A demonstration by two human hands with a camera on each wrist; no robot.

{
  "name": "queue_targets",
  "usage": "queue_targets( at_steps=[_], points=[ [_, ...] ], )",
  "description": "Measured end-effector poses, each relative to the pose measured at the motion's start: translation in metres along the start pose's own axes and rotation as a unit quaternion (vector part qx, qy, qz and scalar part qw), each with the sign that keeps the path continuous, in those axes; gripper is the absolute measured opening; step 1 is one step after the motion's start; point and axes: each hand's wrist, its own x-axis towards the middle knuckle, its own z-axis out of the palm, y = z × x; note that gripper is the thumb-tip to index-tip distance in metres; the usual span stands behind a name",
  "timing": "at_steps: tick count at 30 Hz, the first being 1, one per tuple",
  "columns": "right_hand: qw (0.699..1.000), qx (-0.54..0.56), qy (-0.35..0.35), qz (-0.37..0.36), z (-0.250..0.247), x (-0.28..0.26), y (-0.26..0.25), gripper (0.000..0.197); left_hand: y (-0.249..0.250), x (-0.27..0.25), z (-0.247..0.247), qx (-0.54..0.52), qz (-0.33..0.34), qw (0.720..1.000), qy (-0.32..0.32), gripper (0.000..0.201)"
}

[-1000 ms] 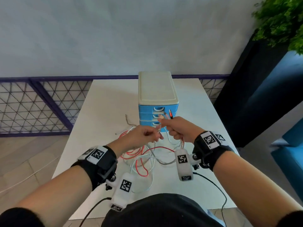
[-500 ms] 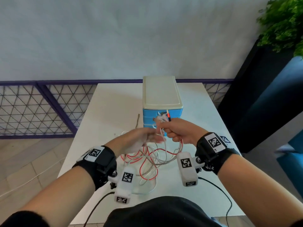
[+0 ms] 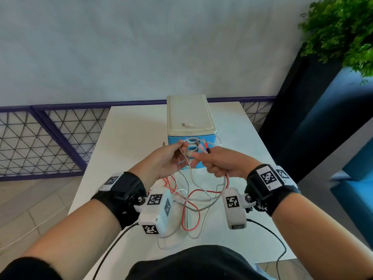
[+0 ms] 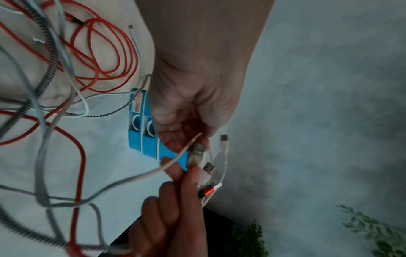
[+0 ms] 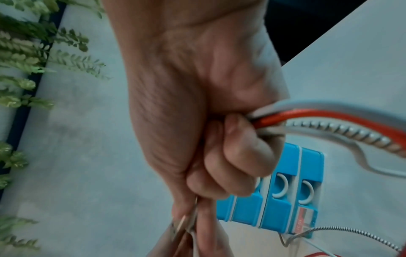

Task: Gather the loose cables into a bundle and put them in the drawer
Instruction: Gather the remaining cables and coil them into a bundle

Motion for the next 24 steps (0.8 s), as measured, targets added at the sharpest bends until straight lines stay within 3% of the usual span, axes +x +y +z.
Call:
queue_targets(
  at_steps=[5,9,11,14,17,20,24],
  points=[
    [0.989,0.102,0.077,-0.079,0.009,0.011,0.002,0.030,0.011,-0.010,0.000,0.058,0.127,0.989,0.058,0.027],
    [0.947,0.226,0.209,-0.093,0.006,0.017,-0.002,0.029,0.014,-0.015,-0.007,0.088,0.191,0.972,0.104,0.028],
    [0.935,0.166,0.294,-0.111,0.003,0.018,-0.005,0.025,0.014,-0.018,-0.010,0.096,0.200,0.969,0.106,0.027],
    [0.911,-0.021,0.376,-0.168,0.001,0.019,-0.013,0.017,0.013,-0.019,-0.011,0.119,0.203,0.967,0.098,0.027],
    [0.904,-0.132,0.355,-0.198,0.002,0.019,-0.025,0.013,0.014,-0.022,-0.011,0.162,0.196,0.964,0.076,0.029],
    [0.904,-0.243,0.313,-0.160,0.004,0.024,-0.029,0.021,0.015,-0.025,-0.010,0.194,0.194,0.960,0.047,0.032],
    [0.905,-0.198,0.327,-0.184,0.001,0.023,-0.029,0.035,0.015,-0.021,-0.017,0.200,0.179,0.963,0.013,0.030]
  ],
)
